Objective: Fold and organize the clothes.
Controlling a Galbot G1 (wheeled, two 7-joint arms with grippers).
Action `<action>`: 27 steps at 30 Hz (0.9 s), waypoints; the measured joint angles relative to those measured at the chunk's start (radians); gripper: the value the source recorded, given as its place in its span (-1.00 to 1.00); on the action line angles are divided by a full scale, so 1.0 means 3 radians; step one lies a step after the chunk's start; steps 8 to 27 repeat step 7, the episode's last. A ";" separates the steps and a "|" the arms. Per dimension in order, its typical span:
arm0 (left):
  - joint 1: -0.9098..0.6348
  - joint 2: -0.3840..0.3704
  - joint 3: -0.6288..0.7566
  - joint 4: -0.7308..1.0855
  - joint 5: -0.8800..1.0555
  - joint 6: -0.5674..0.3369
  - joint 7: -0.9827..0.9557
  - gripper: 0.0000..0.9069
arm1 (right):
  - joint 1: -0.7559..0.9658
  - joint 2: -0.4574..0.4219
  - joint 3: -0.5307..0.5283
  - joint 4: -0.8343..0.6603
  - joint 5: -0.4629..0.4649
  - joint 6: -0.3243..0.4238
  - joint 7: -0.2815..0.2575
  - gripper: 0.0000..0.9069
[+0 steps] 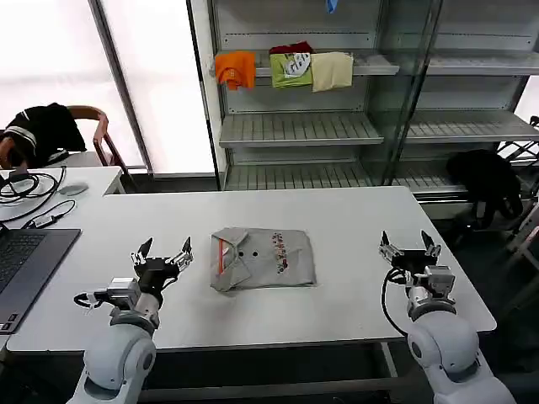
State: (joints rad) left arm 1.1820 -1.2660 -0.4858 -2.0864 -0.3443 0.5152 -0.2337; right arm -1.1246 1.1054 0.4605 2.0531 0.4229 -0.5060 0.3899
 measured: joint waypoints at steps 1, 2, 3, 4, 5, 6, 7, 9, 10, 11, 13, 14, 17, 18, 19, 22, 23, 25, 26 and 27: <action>0.0005 0.0000 0.0000 -0.0004 0.0000 0.0002 0.0000 1.00 | -0.0006 -0.0003 0.0005 0.0005 0.0001 0.0000 -0.0001 1.00; 0.0009 -0.0001 0.0001 -0.0009 0.0000 0.0004 -0.0001 1.00 | -0.0013 -0.0004 0.0012 0.0012 0.0002 0.0000 0.0000 1.00; 0.0013 -0.0002 0.0003 -0.0013 -0.0001 0.0007 -0.0002 1.00 | -0.0020 -0.0005 0.0016 0.0017 0.0003 0.0000 -0.0001 1.00; 0.0015 -0.0003 0.0006 -0.0019 -0.0004 0.0010 -0.0002 1.00 | -0.0027 -0.0005 0.0020 0.0023 0.0005 0.0001 -0.0001 1.00; 0.0016 -0.0003 0.0006 -0.0024 -0.0004 0.0012 -0.0004 1.00 | -0.0033 -0.0005 0.0024 0.0029 0.0005 0.0001 0.0000 1.00; 0.0018 -0.0003 0.0006 -0.0030 -0.0005 0.0015 -0.0006 1.00 | -0.0042 -0.0005 0.0028 0.0037 0.0005 0.0001 -0.0001 1.00; 0.0020 -0.0003 0.0004 -0.0036 -0.0008 0.0021 -0.0008 1.00 | -0.0049 -0.0004 0.0032 0.0045 0.0005 0.0001 -0.0002 1.00; 0.0020 -0.0003 0.0004 -0.0036 -0.0008 0.0021 -0.0008 1.00 | -0.0049 -0.0004 0.0032 0.0045 0.0005 0.0001 -0.0002 1.00; 0.0020 -0.0003 0.0004 -0.0036 -0.0008 0.0021 -0.0008 1.00 | -0.0049 -0.0004 0.0032 0.0045 0.0005 0.0001 -0.0002 1.00; 0.0020 -0.0003 0.0004 -0.0036 -0.0008 0.0021 -0.0008 1.00 | -0.0049 -0.0004 0.0032 0.0045 0.0005 0.0001 -0.0002 1.00; 0.0020 -0.0003 0.0004 -0.0036 -0.0008 0.0021 -0.0008 1.00 | -0.0049 -0.0004 0.0032 0.0045 0.0005 0.0001 -0.0002 1.00; 0.0020 -0.0003 0.0004 -0.0036 -0.0008 0.0021 -0.0008 1.00 | -0.0049 -0.0004 0.0032 0.0045 0.0005 0.0001 -0.0002 1.00; 0.0020 -0.0003 0.0004 -0.0036 -0.0008 0.0021 -0.0008 1.00 | -0.0049 -0.0004 0.0032 0.0045 0.0005 0.0001 -0.0002 1.00; 0.0020 -0.0003 0.0004 -0.0036 -0.0008 0.0021 -0.0008 1.00 | -0.0049 -0.0004 0.0032 0.0045 0.0005 0.0001 -0.0002 1.00; 0.0020 -0.0003 0.0004 -0.0036 -0.0008 0.0021 -0.0008 1.00 | -0.0049 -0.0004 0.0032 0.0045 0.0005 0.0001 -0.0002 1.00; 0.0020 -0.0003 0.0004 -0.0036 -0.0008 0.0021 -0.0008 1.00 | -0.0049 -0.0004 0.0032 0.0045 0.0005 0.0001 -0.0002 1.00; 0.0020 -0.0003 0.0004 -0.0036 -0.0008 0.0021 -0.0008 1.00 | -0.0049 -0.0004 0.0032 0.0045 0.0005 0.0001 -0.0002 1.00; 0.0020 -0.0003 0.0004 -0.0036 -0.0008 0.0021 -0.0008 1.00 | -0.0049 -0.0004 0.0032 0.0045 0.0005 0.0001 -0.0002 1.00; 0.0020 -0.0003 0.0004 -0.0036 -0.0008 0.0021 -0.0008 1.00 | -0.0049 -0.0004 0.0032 0.0045 0.0005 0.0001 -0.0002 1.00; 0.0020 -0.0003 0.0004 -0.0036 -0.0008 0.0021 -0.0008 1.00 | -0.0049 -0.0004 0.0032 0.0045 0.0005 0.0001 -0.0002 1.00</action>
